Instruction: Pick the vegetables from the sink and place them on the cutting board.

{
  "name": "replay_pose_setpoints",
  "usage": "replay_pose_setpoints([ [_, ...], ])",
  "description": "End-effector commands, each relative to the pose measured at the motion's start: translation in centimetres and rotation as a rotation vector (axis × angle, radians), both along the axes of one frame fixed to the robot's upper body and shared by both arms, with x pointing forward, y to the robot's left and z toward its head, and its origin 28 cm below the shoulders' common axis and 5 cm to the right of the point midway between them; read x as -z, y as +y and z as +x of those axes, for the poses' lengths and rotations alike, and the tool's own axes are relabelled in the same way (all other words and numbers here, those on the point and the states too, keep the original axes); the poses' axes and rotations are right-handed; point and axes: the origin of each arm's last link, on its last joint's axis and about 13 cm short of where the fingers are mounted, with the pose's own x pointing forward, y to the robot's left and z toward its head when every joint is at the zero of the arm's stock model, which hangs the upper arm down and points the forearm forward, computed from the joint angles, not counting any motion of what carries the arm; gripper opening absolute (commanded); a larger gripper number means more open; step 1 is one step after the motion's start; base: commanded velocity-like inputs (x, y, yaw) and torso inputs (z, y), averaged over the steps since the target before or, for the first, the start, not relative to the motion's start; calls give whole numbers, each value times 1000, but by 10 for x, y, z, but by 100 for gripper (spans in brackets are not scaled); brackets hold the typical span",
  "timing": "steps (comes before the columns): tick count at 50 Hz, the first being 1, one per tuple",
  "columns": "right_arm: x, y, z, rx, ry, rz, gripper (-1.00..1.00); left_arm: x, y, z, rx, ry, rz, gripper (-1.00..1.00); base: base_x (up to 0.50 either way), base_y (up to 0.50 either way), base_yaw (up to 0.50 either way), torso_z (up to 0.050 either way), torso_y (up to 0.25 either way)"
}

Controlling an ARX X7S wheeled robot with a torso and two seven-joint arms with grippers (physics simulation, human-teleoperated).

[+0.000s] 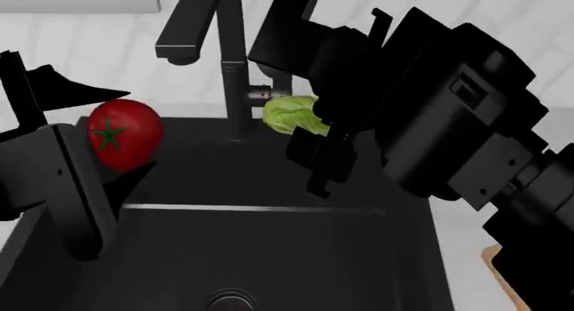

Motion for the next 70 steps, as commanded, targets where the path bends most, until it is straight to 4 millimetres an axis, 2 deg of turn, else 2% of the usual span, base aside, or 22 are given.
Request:
replay_pose_setpoints([
  [1,-15,0,-16,-35,-116,38,-100,-3,-1,4,-88,-52,-65,-100,27,0,0,0,250],
  [14,-10,-8,-26,18,-93,76,-100,1,0,4,-102,-55,-83,-100,-353,0,0,0,250],
  [15,-11,-8,-26,22,-102,85,-100,1,0,5,-120,-73,-94,-100,-500,0,0,0,250],
  [16,-14,-8,-26,27,-139,132,-100,0,-1,5,-99,-171,-80,-100,-500,0,0,0,250],
  [17,-16,-8,-26,22,-147,142,-100,0,-1,5,-118,-112,-117,-100,-500,0,0,0,0],
  [22,-31,-9,-35,48,-250,184,-100,-3,-5,1,-132,-192,-118,-100,-500,0,0,0,0],
  [28,-26,-17,-42,81,-252,180,-100,-3,-8,4,-164,-201,-151,-100,-500,0,0,0,0],
  [31,-32,-20,-37,121,-399,173,-100,-6,-10,9,-216,-234,-158,-100,-333,0,0,0,0],
  [34,-21,-19,-39,140,-386,135,-100,-6,-16,10,-270,-237,-153,-100,0,0,0,0,0],
  [36,-17,-17,-42,135,-387,156,-100,-7,-21,10,-276,-246,-196,-100,0,-500,0,0,0],
  [38,-17,-17,-45,144,-414,168,-100,-3,-30,6,-210,-323,-166,-100,0,-500,0,0,0],
  [48,-13,-30,-60,249,-447,150,-100,9,-37,4,-179,-265,-169,-100,0,-500,0,0,0],
  [61,-18,-32,-59,246,-465,188,-100,3,-43,4,-171,-276,-169,-100,0,-500,0,0,0],
  [70,-22,-32,-65,251,-474,191,-100,-4,-49,6,-159,-260,-183,-100,0,-500,0,0,0],
])
